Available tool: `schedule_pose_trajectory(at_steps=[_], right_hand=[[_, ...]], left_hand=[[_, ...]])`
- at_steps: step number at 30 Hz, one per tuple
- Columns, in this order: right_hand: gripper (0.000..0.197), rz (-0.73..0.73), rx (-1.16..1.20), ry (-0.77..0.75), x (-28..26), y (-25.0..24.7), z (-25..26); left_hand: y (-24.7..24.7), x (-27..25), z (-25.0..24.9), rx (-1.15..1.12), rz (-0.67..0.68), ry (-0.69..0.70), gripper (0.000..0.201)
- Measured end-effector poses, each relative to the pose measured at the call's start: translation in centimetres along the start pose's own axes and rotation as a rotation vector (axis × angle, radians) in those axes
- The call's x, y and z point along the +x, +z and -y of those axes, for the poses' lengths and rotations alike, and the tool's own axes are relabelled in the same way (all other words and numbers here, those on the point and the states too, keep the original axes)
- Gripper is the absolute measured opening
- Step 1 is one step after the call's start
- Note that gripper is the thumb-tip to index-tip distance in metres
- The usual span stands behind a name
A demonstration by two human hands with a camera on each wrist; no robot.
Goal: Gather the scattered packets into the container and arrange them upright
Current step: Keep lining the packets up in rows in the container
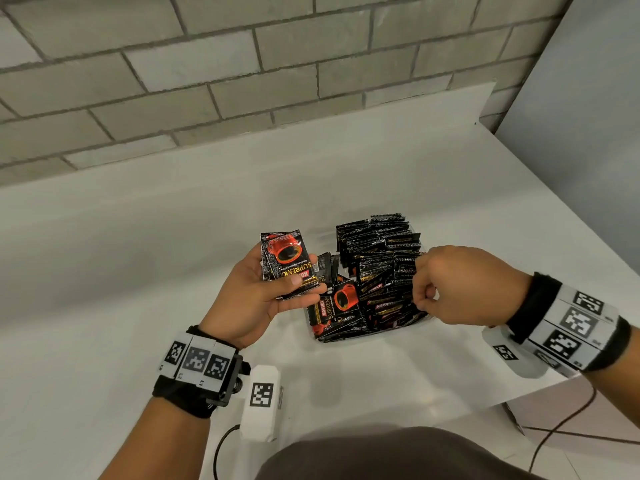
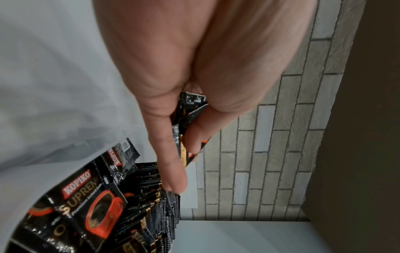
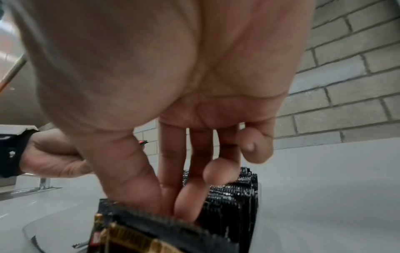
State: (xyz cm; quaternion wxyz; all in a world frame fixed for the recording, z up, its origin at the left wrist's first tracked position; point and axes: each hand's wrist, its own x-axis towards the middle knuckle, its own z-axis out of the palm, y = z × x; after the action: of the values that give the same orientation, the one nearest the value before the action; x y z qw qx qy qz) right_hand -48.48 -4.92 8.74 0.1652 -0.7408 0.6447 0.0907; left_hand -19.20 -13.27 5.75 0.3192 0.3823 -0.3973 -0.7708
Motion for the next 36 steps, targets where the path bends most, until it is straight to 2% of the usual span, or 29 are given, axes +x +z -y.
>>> schedule_pose_trajectory(at_steps=[10,18,21,25,31,36], right_hand=[[0.009,0.134,-0.009,-0.002,1.0,-1.1,-0.8],[0.012,0.057,-0.133,-0.037,0.7,-1.2,-0.6],[0.014,0.145,-0.100,-0.011,0.9,-1.5,-0.8],[0.017,0.205,-0.189,-0.008,1.0,-1.0,-0.3],[0.019,0.111,-0.178,-0.040,1.2,-0.8,-0.1],[0.006,-0.038,-0.055,-0.064,0.2,-2.3,-0.7]], left_hand=[[-0.1,0.0,0.0,0.006,0.005,0.004,0.059],[-0.4,0.1,-0.1,0.014,-0.005,0.011,0.058],[-0.3,0.1,0.0,0.010,-0.002,0.000,0.056],[-0.2,0.2,0.1,0.007,0.004,-0.007,0.056],[-0.4,0.2,0.1,0.010,-0.001,0.002,0.056],[-0.6,0.1,0.1,0.014,-0.007,0.008,0.052]])
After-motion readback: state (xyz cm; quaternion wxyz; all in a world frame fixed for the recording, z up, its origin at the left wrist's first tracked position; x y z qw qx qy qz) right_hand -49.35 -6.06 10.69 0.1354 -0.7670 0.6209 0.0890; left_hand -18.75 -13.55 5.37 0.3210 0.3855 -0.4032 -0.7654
